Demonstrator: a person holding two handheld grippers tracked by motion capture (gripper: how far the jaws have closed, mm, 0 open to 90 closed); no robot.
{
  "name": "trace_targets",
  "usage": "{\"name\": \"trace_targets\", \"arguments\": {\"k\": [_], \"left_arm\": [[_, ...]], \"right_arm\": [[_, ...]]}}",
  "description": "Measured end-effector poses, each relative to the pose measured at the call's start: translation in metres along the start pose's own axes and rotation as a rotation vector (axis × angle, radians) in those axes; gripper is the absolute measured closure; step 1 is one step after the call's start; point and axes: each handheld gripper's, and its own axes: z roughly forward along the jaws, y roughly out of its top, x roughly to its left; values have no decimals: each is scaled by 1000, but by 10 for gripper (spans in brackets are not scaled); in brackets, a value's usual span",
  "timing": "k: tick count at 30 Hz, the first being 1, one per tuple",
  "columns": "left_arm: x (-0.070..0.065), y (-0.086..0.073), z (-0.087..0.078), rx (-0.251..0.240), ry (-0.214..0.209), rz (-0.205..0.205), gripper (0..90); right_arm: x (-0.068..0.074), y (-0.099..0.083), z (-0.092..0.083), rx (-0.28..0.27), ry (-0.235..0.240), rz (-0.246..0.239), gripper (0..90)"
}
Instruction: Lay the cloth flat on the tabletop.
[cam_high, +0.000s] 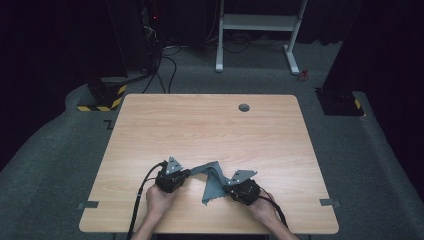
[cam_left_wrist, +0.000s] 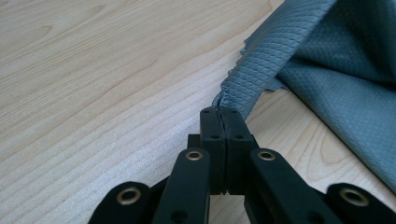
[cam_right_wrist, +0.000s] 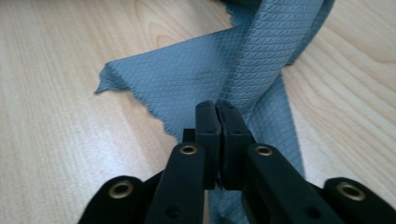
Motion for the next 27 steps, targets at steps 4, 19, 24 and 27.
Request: {"name": "trace_targets", "arguments": {"k": [4,19,24,27], "left_arm": [[-1,-5,5,-4,16,14,888],[-7,-5,4,-4,63,48,884],[-6,-5,4,-4,73,37,857],[-4,-6,3,-17,81,4,771]], "right_arm": [[-1,1,-4,-21,6,7,777],[-47,47,-3,-167,-29,253,764],[-33,57,18,-114,15,189,771],[-18,55,29,-66,51,125,769]]}}
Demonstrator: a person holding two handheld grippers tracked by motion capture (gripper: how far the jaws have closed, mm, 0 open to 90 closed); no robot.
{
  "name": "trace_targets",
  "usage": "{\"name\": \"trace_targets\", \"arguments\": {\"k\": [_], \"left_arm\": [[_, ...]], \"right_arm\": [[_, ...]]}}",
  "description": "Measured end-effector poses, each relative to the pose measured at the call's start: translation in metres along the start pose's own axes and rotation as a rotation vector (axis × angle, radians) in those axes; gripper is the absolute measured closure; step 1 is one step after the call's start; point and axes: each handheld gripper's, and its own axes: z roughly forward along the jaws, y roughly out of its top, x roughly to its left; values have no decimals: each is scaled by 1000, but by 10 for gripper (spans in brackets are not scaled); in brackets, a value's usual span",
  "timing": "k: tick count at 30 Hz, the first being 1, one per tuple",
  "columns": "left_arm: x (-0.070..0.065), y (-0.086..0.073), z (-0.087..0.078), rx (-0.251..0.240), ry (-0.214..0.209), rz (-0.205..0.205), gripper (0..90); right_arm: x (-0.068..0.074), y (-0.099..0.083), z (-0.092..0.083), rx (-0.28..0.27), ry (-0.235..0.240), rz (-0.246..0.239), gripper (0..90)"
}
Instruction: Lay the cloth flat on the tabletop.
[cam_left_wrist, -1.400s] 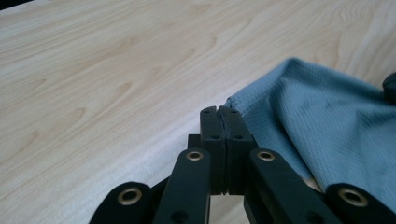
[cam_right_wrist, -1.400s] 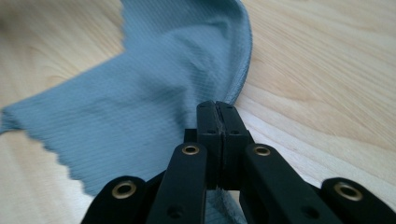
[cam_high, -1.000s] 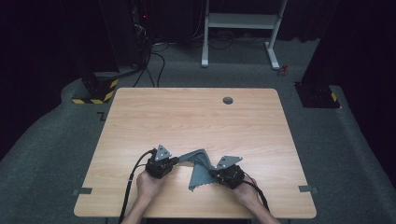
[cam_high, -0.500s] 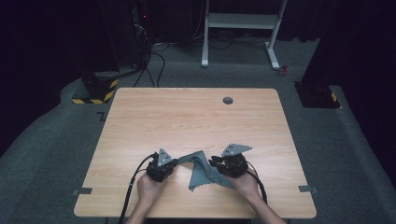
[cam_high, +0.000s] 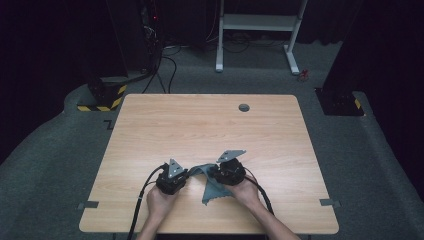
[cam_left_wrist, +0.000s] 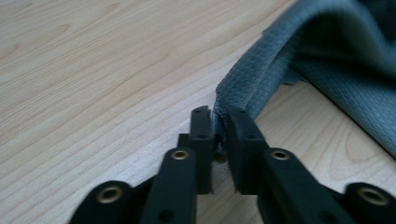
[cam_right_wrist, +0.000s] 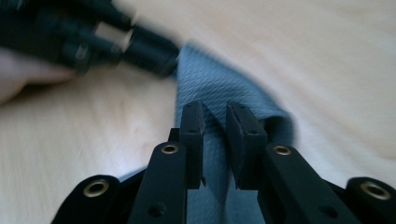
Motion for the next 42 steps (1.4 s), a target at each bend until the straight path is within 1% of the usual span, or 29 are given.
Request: {"name": "trace_targets", "arguments": {"k": [1,2,4,5,7,9,11,13,14,15,16,18,19,20,21,22,25,27,28,29,30,31,32,34,38,39,40,41,42], "left_arm": [[2,0,-1,-6,1,-16,752],[3,-1,-1,-10,0,-30,736],[5,-1,-2,-12,5,-56,711],[6,-1,-2,-8,8,-52,686],[5,0,0,11,11,-56,665],[4,0,1,14,17,-44,665],[5,0,1,16,13,-51,663],[5,0,1,14,12,-57,659],[5,0,1,14,12,-58,658],[5,0,1,14,13,-56,657],[5,0,1,14,13,-56,655],[5,0,1,14,14,-57,654],[5,0,1,14,14,-58,653],[5,0,1,14,14,-58,652],[5,0,1,14,15,-59,649],[5,0,1,15,16,-59,649],[5,0,1,14,14,-59,647],[5,0,1,15,13,-58,650],[5,0,1,14,13,-60,650],[6,0,1,15,12,-61,650],[6,0,1,15,12,-61,650],[6,0,1,14,12,-62,650],[6,0,1,15,13,-61,648],[6,0,1,17,14,-61,646],[6,0,1,14,13,-65,642],[5,0,1,16,13,-68,642],[5,0,1,16,13,-68,642],[6,0,1,16,14,-67,642],[6,0,1,16,14,-67,642]], "right_arm": [[3,-1,3,19,4,-23,767],[8,-4,8,46,4,-60,767],[13,-7,14,79,9,-89,766],[15,-9,16,83,17,-95,756],[14,-9,15,88,36,-92,752],[15,-10,13,86,35,-98,750],[15,-10,7,69,25,-96,745],[11,-11,-3,30,4,-76,743],[6,-11,-9,-2,-9,-48,740],[-4,-11,-18,-44,-33,2,715],[-4,-11,-18,-44,-33,2,715],[-17,-11,-24,-68,-47,73,692],[-23,-12,-25,-75,-57,100,688],[-28,-13,-25,-74,-62,122,680],[-34,-16,-22,-60,-66,140,669],[-34,-16,-22,-60,-66,140,669],[-36,-18,-13,-30,-57,151,661],[-36,-18,-7,-17,-58,142,683],[-36,-18,-4,-9,-62,145,706],[-37,-18,0,6,-56,156,779],[-37,-18,0,6,-56,156,779],[-38,-18,2,7,-60,142,806],[-38,-17,3,9,-61,135,849],[-38,-16,3,7,-63,128,899],[-39,-14,-3,-15,-68,116,899],[-41,-15,-6,-25,-61,131,842],[-41,-15,-6,-25,-61,131,842],[-42,-16,-7,-27,-56,143,809],[-42,-17,-7,-24,-48,142,773]]}}
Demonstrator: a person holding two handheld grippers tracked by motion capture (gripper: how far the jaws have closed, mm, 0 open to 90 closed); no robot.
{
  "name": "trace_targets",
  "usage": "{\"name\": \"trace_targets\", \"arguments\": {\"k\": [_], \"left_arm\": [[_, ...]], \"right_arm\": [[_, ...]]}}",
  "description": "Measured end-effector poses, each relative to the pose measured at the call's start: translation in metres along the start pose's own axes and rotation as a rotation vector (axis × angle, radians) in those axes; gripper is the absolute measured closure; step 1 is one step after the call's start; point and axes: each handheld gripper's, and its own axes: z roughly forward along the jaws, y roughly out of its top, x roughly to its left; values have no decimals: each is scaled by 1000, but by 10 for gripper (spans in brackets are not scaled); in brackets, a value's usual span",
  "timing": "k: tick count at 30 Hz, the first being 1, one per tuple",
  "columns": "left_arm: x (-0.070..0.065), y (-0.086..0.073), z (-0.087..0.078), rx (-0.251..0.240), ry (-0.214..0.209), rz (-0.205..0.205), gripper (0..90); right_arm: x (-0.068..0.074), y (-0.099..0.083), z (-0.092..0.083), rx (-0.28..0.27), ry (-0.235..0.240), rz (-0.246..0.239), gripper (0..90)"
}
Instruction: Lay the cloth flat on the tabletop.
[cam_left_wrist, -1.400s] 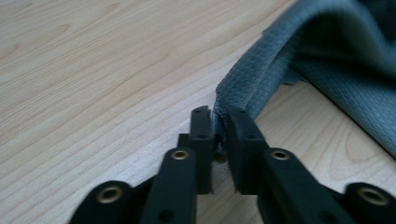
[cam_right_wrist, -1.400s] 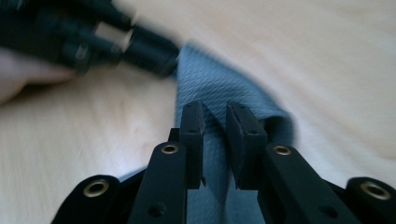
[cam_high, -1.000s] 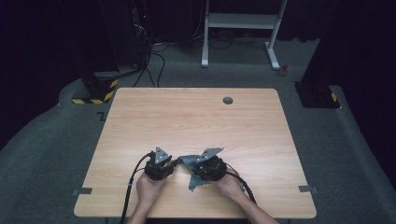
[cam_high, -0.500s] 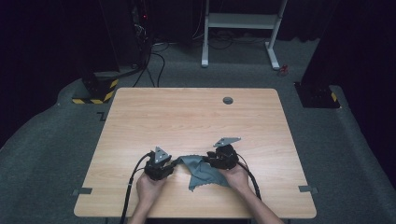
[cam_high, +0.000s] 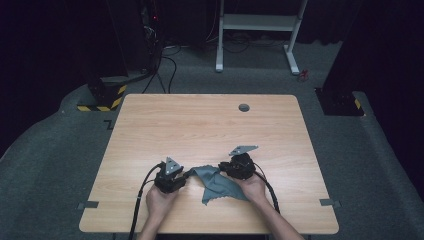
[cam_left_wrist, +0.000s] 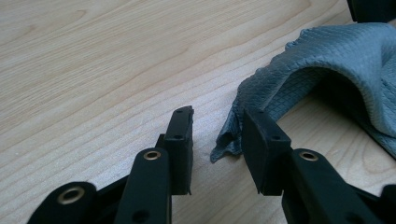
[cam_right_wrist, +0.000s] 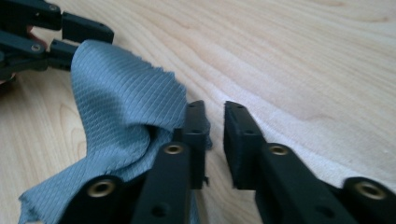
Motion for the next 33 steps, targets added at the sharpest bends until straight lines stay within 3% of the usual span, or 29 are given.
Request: {"name": "trace_targets", "arguments": {"k": [2,3,8,11,15,20,22,24,29,30,32,33], "left_arm": [[0,0,0,0,0,-2,642],[0,0,0,0,0,-1,642],[0,0,0,1,-1,-3,639],[0,0,0,-1,-2,-3,637],[0,0,0,0,-1,-3,637],[0,0,0,2,-1,-1,636],[0,0,0,1,-1,-2,636],[0,0,0,1,-2,-3,636],[0,0,0,1,-2,-2,636],[0,0,0,1,-1,-3,635],[0,0,0,1,-2,-3,636],[0,0,0,2,-1,-2,635]], "right_arm": [[2,-2,1,14,-2,-14,746],[5,-4,4,26,-14,-44,732],[7,-1,11,26,-17,-46,745],[7,3,16,30,-15,-25,793],[7,5,20,38,-30,-37,897],[5,6,15,32,-37,-31,900],[5,6,12,21,-27,-25,894],[5,5,10,16,-27,-25,817],[6,3,17,45,-31,-41,768],[7,2,18,51,-31,-22,796],[8,2,19,54,-25,-49,883],[12,3,19,60,-49,-87,900]]}}
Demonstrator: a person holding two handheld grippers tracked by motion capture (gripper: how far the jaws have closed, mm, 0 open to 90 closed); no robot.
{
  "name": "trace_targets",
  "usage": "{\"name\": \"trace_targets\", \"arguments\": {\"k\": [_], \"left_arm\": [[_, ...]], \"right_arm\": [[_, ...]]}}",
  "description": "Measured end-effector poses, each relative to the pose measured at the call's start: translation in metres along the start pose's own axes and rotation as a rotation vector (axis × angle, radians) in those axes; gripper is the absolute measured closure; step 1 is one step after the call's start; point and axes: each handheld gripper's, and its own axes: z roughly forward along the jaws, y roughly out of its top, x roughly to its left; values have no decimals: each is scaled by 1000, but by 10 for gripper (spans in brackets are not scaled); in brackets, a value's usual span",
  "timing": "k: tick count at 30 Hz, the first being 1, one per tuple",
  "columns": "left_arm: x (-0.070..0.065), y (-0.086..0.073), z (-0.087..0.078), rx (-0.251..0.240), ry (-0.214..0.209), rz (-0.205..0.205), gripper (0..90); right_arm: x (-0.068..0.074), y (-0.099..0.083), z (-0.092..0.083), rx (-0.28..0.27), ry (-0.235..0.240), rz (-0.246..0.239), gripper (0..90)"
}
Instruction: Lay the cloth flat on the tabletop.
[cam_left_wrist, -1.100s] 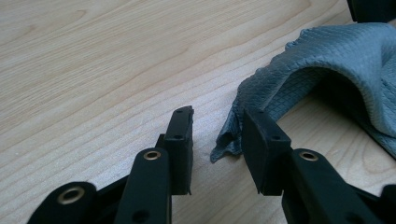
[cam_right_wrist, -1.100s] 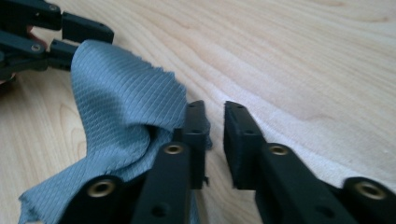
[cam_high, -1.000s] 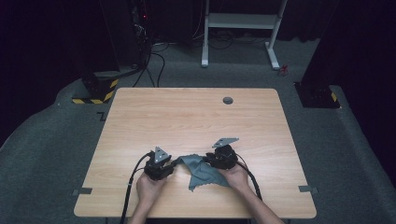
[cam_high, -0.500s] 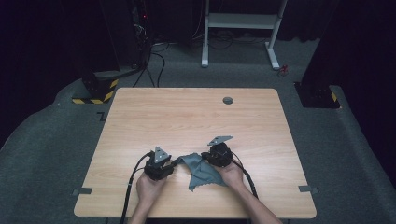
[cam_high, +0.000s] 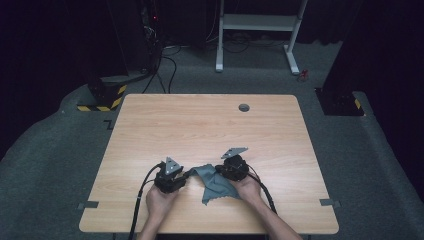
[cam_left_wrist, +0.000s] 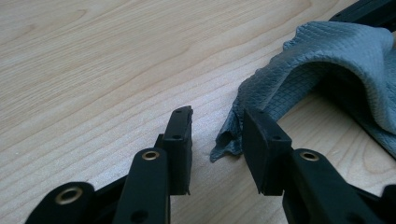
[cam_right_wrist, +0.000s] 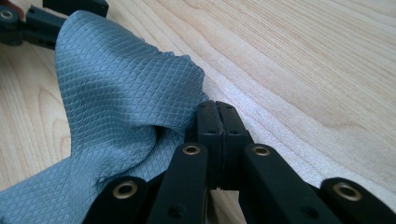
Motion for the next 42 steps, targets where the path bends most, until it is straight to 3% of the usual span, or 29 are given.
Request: {"name": "trace_targets", "arguments": {"k": [3,6,14,16,18,20,24,28,30,32,34,36,38,40,42], "left_arm": [[0,0,0,0,0,0,636],[1,0,0,0,-6,0,647],[3,8,8,1,-35,32,703],[2,15,12,25,-39,61,729],[1,21,16,52,-33,114,861],[-1,29,21,82,-33,157,882],[1,40,26,109,-13,194,896],[6,51,25,77,23,190,895],[7,56,28,59,39,179,891],[7,60,36,72,58,173,876],[7,61,41,71,70,151,794],[1,62,37,46,48,116,691],[-9,62,28,20,45,150,638],[-21,58,21,33,12,181,609],[-23,55,21,47,2,181,610]], "right_arm": [[0,1,-1,0,-5,-6,900],[-7,4,-12,-27,-7,33,900],[-14,15,-32,-60,-45,20,900],[-17,17,-37,-66,-58,25,900],[-21,20,-44,-76,-77,28,900],[-23,20,-47,-84,-82,26,900],[-29,20,-56,-96,-92,43,900],[-36,19,-58,-101,-105,58,900],[-39,19,-56,-91,-127,65,900],[-46,17,-48,-69,-142,83,900],[-52,15,-40,-44,-156,101,900],[-57,13,-36,-40,-161,120,898],[-61,10,-37,-48,-159,134,889],[-62,8,-47,-74,-164,134,851],[-62,7,-49,-82,-163,131,839]]}}
